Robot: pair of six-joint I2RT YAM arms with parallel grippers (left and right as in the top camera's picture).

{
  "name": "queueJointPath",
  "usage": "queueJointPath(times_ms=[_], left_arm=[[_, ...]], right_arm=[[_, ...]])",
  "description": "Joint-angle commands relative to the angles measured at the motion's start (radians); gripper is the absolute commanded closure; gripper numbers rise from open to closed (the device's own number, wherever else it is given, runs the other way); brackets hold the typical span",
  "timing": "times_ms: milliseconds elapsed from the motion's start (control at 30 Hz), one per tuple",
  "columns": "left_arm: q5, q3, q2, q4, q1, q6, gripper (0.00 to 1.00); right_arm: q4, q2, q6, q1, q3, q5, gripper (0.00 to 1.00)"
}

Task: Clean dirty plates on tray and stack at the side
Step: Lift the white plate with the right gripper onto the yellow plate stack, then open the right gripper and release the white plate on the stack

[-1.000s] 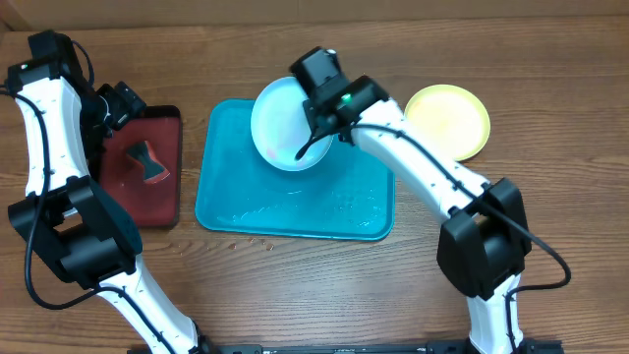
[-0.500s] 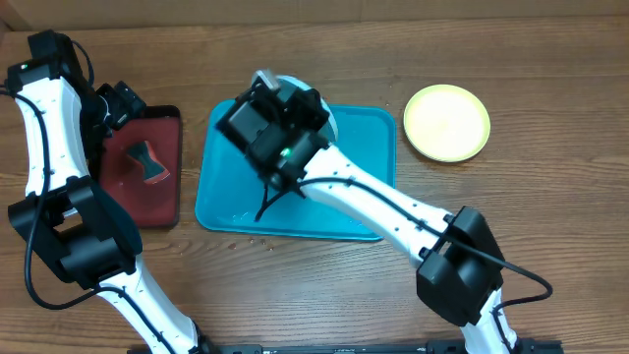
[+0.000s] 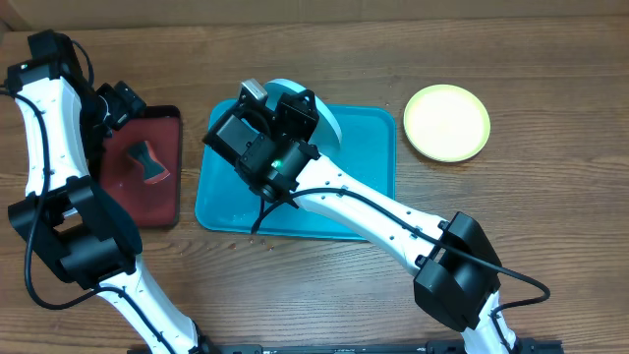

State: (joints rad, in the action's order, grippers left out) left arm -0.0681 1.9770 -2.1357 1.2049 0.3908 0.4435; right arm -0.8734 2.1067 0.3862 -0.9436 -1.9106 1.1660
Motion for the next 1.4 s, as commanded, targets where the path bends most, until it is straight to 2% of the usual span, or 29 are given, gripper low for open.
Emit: queueJointPath(times_ms=[0,100,167,233,300,400,500,600,733,867,1000,1133,1367], left_arm=[[-0.007,0.006,0.01,-0.002,0.0,-0.002,0.0],[-0.007,0.006,0.01,-0.002,0.0,-0.002,0.0],[-0.007,0.006,0.01,-0.002,0.0,-0.002,0.0],[-0.007,0.006,0.01,-0.002,0.0,-0.002,0.0],[-0.007,0.006,0.01,-0.002,0.0,-0.002,0.0],[-0.007,0.006,0.01,-0.002,0.0,-0.002,0.0],[-0.007,0.006,0.01,-0.002,0.0,-0.002,0.0],[-0.007,0.006,0.01,-0.002,0.0,-0.002,0.0],[-0.007,0.006,0.01,-0.002,0.0,-0.002,0.0],[-0.007,0.006,0.01,-0.002,0.0,-0.002,0.0],[-0.007,0.006,0.01,-0.002,0.0,-0.002,0.0],[-0.007,0.006,0.01,-0.002,0.0,-0.002,0.0],[-0.007,0.006,0.01,-0.002,0.0,-0.002,0.0]], right_arm=[[-0.077,-0.031,-0.168,0.045,-0.026,-0.245,0.96],[-0.087,-0.029,-0.175,0.123,-0.021,-0.507,0.96],[-0.126,-0.041,-0.207,0.166,-0.03,-0.473,0.96],[-0.172,-0.071,-0.36,0.205,-0.057,-0.362,0.96],[-0.187,-0.112,-0.441,0.245,-0.078,-0.381,0.96],[-0.161,-0.166,-0.409,0.344,-0.078,-0.636,0.96],[-0.207,-0.169,-0.388,0.491,-0.076,-0.916,0.96],[-0.24,-0.161,-0.448,0.665,-0.037,-1.123,0.96],[-0.233,-0.158,-0.533,0.878,0.035,-1.286,0.96],[-0.225,-0.158,-0.627,1.058,0.126,-1.31,0.96],[-0.153,-0.158,-0.634,1.166,0.245,-1.361,0.96],[-0.032,-0.157,-0.634,1.193,0.375,-1.392,0.96],[0.125,-0.157,-0.676,1.192,0.494,-1.393,0.96]])
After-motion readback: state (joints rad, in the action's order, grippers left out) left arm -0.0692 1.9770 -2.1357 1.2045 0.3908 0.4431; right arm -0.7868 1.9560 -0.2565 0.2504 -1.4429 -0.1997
